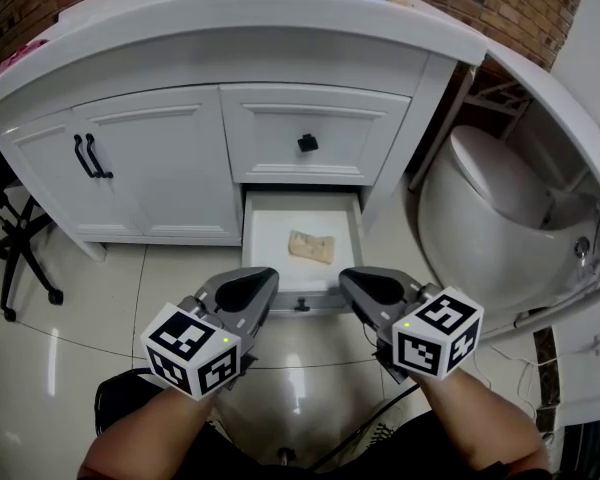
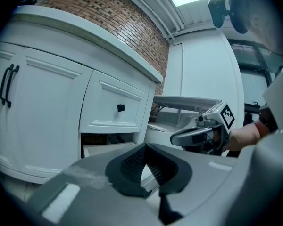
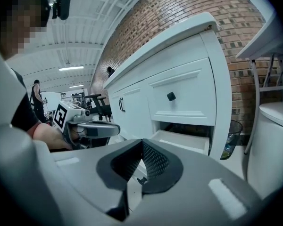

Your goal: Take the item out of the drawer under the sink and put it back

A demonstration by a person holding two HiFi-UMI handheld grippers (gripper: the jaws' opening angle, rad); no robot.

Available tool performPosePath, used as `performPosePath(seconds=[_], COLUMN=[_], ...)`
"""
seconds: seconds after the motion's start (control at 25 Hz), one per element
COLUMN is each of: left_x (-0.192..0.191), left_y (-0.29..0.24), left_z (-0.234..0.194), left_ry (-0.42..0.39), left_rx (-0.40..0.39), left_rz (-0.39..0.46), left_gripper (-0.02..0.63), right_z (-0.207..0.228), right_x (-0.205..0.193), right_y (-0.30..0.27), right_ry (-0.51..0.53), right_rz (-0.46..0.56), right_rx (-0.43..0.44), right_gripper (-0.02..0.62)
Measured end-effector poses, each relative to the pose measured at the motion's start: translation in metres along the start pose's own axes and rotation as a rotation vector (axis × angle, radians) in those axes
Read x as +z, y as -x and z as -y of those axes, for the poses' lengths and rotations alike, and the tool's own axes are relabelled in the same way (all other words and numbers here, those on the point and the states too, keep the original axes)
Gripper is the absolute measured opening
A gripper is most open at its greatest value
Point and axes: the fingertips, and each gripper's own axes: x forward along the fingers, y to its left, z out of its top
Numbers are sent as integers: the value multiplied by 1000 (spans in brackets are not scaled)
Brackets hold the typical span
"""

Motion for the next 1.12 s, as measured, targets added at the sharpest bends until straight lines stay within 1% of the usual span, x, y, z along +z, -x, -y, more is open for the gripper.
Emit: performPosePath(seconds=[0.32,0.44,0.6,0.68,0.8,0.84,0.96,1.12], left_x=[1,2,5,5,4,4,4,7], left_y=[1,2,4,5,7,8,8,8], left_z=[5,6,3,0,-7,-9,-12,-11], left_ry=[6,9,12,10,15,19,29,34], left_rx=[-11,-13,-3,4,17,20,20,9], left_rz=[4,6,12,17,17,17,21,31], left_gripper=[6,6,6,6,6,6,6,6], right_z=[3,5,10,13,21,26,46,72], right_x=[0,0,2,5,6,5,-2,-5], right_y=[-1,-4,-14,-22,-39,-46,-68,-99], right_ry=[6,39,153,187,224,255,379,471], right_rz=[-5,-18,-97,-137,-219,-253,-354,-411], right_rx=[-11,-29,-44,-43,-28,-28,-39,-52], right_gripper=[8,8,13,26,92,98,100,100])
